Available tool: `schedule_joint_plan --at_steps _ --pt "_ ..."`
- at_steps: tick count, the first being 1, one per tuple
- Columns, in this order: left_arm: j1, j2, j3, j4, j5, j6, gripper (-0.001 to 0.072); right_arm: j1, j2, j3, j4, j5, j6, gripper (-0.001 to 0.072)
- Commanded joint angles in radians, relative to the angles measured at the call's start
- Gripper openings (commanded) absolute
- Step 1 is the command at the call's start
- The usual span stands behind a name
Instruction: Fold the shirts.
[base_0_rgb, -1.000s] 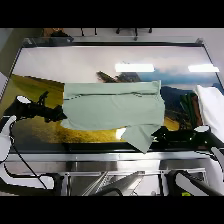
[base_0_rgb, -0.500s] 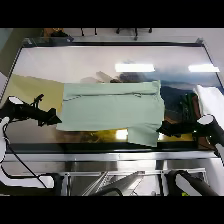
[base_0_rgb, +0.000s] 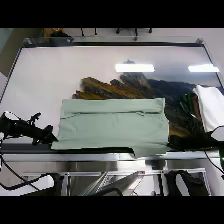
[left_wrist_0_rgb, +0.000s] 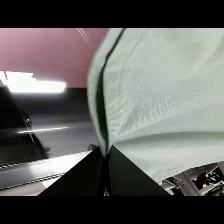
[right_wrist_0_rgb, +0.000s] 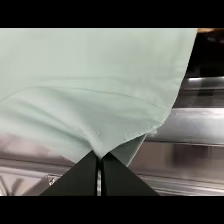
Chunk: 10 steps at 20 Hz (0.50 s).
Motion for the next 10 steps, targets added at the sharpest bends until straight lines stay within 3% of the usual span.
schedule_joint_plan --at_steps 1,6,10 --pt "-0.004 0.051 0.019 -0.032 -0.013 -0.009 0.0012 0.000 0.036 0.002 0.052 -0.129 -0.056 0.0017" --pt "-0.132 -0.003 0.267 -0.101 0.025 -0.022 0.0013 0.000 -0.253 0.103 0.370 -0.455 -0.340 0.0018" --pt "-0.217 -0.158 0.464 -0.100 0.051 -0.057 0.0013 0.009 -0.569 0.307 0.467 -0.552 -0.484 0.0018"
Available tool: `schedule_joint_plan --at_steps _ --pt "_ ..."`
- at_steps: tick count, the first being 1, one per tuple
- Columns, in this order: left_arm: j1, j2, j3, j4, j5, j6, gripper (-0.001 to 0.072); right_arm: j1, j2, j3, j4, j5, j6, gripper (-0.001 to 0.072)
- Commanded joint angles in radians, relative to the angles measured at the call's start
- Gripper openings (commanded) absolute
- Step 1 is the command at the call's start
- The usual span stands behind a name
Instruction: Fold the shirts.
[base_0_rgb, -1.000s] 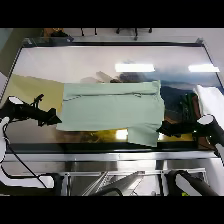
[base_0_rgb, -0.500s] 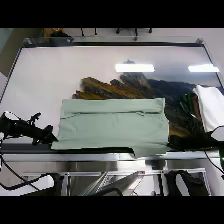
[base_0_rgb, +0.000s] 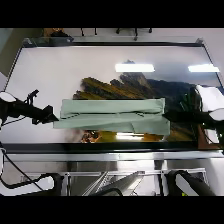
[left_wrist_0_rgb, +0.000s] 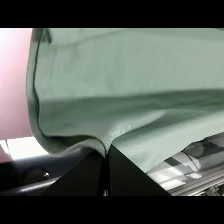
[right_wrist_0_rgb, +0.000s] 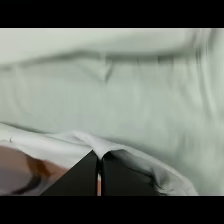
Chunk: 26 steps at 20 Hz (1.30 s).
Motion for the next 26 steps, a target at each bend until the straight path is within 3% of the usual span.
schedule_joint_plan --at_steps 1,6,13,14,15,16,17,19,23,24,26 --pt "-0.067 -0.132 0.175 -0.009 0.032 -0.030 0.0013 0.014 -0.263 0.172 0.107 -0.127 -0.147 0.0018" --pt "-0.079 -0.322 0.354 -0.003 0.041 -0.077 0.0013 0.085 -0.505 0.330 0.111 -0.211 -0.220 0.0018" --pt "-0.079 -0.434 0.400 -0.005 0.071 -0.078 0.0016 0.098 -0.558 0.341 0.084 -0.243 -0.238 0.0019" --pt "-0.078 -0.431 0.400 -0.005 0.072 -0.078 0.0074 0.097 -0.558 0.343 0.071 -0.235 -0.237 0.0065" --pt "-0.079 -0.428 0.405 -0.005 0.067 -0.079 0.0457 0.092 -0.556 0.348 0.065 -0.217 -0.237 0.0263" --pt "-0.079 -0.428 0.418 -0.005 0.052 -0.083 0.0695 0.079 -0.547 0.353 0.065 -0.181 -0.231 0.0406" --pt "-0.079 -0.428 0.438 -0.004 0.024 -0.083 0.0691 0.055 -0.533 0.357 0.065 -0.140 -0.219 0.0424" --pt "-0.073 -0.428 0.492 -0.004 -0.043 -0.085 0.0691 -0.025 -0.512 0.357 0.065 -0.052 -0.159 0.0603" --pt "-0.066 -0.428 0.607 -0.012 -0.128 -0.133 0.0691 -0.146 -0.566 0.357 0.066 0.129 -0.112 0.0623" --pt "-0.072 -0.428 0.628 -0.014 -0.132 -0.143 0.0691 -0.149 -0.584 0.357 0.066 0.142 -0.113 0.0686" --pt "-0.100 -0.428 0.665 -0.014 -0.136 -0.150 0.0691 -0.140 -0.622 0.357 0.068 0.149 -0.115 0.0705"
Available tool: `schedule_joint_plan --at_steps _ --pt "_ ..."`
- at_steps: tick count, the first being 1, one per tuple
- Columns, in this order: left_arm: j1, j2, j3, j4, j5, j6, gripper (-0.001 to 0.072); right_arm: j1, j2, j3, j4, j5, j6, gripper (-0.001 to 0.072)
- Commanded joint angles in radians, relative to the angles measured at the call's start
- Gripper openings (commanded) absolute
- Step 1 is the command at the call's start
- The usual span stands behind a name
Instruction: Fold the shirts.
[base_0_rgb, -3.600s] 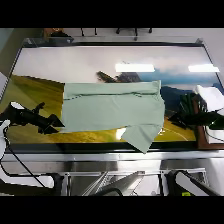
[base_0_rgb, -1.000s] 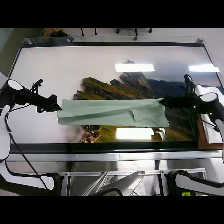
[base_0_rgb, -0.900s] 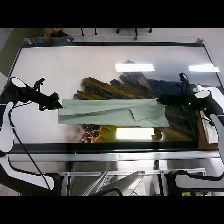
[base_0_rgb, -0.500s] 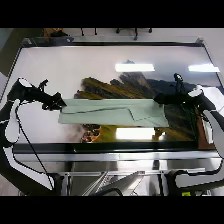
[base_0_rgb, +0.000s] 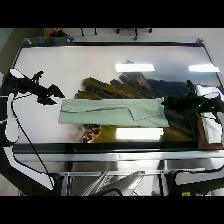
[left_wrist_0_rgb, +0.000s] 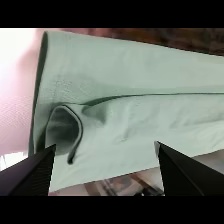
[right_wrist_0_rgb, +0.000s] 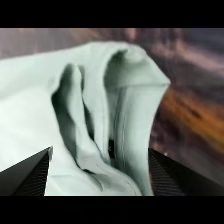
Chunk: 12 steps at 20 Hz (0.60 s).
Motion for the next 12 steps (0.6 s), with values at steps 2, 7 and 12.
schedule_joint_plan --at_steps 2,7,12 --pt "-0.055 -0.001 0.081 -0.003 -0.033 -0.022 0.0691 -0.008 -0.081 0.001 0.003 0.073 0.003 0.0705" --pt "-0.166 -0.001 0.126 -0.004 0.000 -0.022 0.0690 0.039 -0.140 0.001 0.003 0.025 0.003 0.0664" --pt "-0.327 -0.006 0.127 -0.003 0.070 -0.018 0.0267 0.103 -0.107 0.047 0.006 0.037 -0.018 0.0019"
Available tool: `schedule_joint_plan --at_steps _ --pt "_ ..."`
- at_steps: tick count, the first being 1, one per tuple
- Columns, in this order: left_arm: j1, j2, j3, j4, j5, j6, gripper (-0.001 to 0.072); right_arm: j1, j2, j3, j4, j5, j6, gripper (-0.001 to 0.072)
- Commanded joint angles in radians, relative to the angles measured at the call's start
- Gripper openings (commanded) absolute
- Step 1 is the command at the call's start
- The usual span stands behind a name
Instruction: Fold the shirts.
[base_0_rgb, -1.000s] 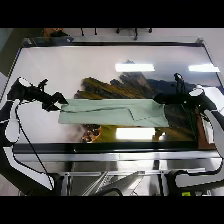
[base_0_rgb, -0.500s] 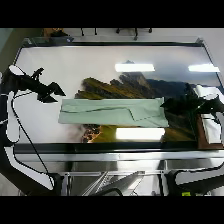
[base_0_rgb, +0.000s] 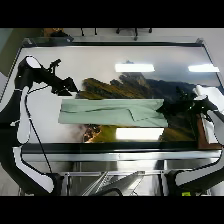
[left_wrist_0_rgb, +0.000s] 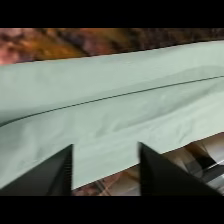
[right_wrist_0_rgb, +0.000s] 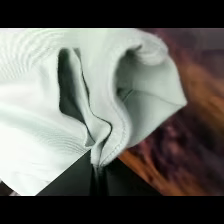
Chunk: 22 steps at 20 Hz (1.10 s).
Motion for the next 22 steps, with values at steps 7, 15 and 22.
schedule_joint_plan --at_steps 7,15,22 --pt "-0.416 -0.003 -0.117 0.004 0.458 0.034 0.0014 0.045 0.283 0.232 0.005 0.204 0.078 0.0018" --pt "-0.672 -0.261 0.012 -0.105 0.688 -0.034 0.0014 0.045 0.396 0.475 0.040 0.425 0.149 0.0018" --pt "-0.698 -0.357 0.222 -0.285 0.574 -0.034 0.0013 0.047 0.387 0.476 0.055 0.426 0.156 0.0018"
